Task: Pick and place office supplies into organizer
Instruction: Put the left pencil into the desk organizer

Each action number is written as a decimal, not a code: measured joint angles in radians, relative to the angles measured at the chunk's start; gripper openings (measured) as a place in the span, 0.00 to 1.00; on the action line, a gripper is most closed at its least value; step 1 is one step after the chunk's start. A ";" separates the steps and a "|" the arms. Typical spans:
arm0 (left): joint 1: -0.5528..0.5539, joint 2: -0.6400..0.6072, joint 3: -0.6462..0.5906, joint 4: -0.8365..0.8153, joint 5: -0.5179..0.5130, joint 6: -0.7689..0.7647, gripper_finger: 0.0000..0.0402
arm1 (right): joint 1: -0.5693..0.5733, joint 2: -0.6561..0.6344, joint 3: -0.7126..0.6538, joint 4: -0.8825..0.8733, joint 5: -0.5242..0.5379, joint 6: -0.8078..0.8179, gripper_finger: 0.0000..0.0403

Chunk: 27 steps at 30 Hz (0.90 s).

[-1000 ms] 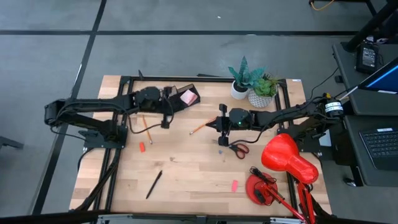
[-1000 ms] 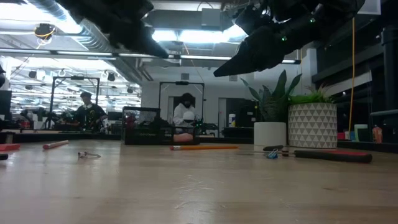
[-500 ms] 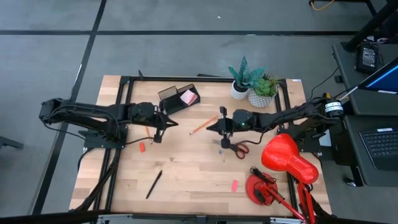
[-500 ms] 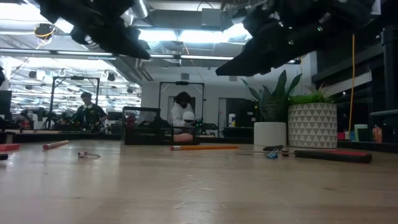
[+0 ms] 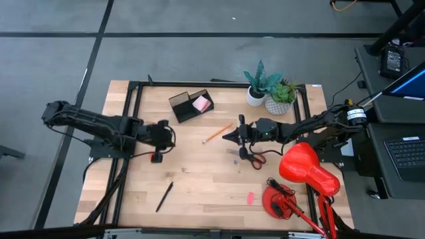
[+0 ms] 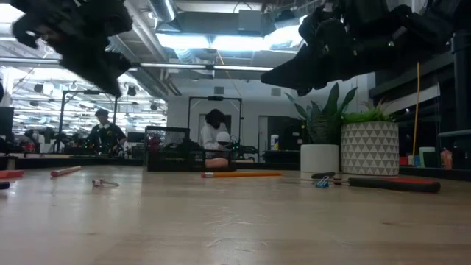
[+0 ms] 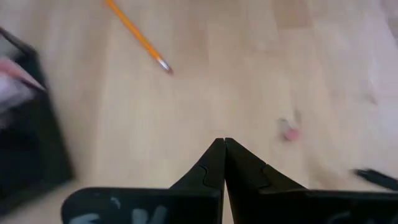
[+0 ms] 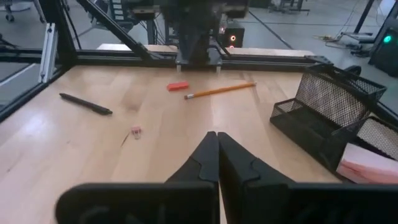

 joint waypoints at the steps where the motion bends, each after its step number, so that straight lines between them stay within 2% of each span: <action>1: -0.024 0.009 0.000 -0.007 0.006 -0.042 0.00 | 0.000 0.000 0.000 0.001 0.002 0.001 0.01; 7: -0.165 0.076 0.029 -0.079 0.029 -0.141 0.01 | 0.000 0.000 0.000 0.035 0.003 0.029 0.01; 17: -0.253 0.106 0.108 -0.449 -0.063 -0.328 0.01 | 0.000 -0.001 0.000 0.099 0.064 0.055 0.02; 22: -0.262 0.106 0.109 -0.567 -0.078 -0.263 0.01 | 0.000 -0.001 0.000 0.101 0.066 0.075 0.02; 27: -0.260 0.106 0.109 -0.587 -0.113 -0.191 0.05 | 0.000 -0.001 0.000 0.101 0.065 0.074 0.02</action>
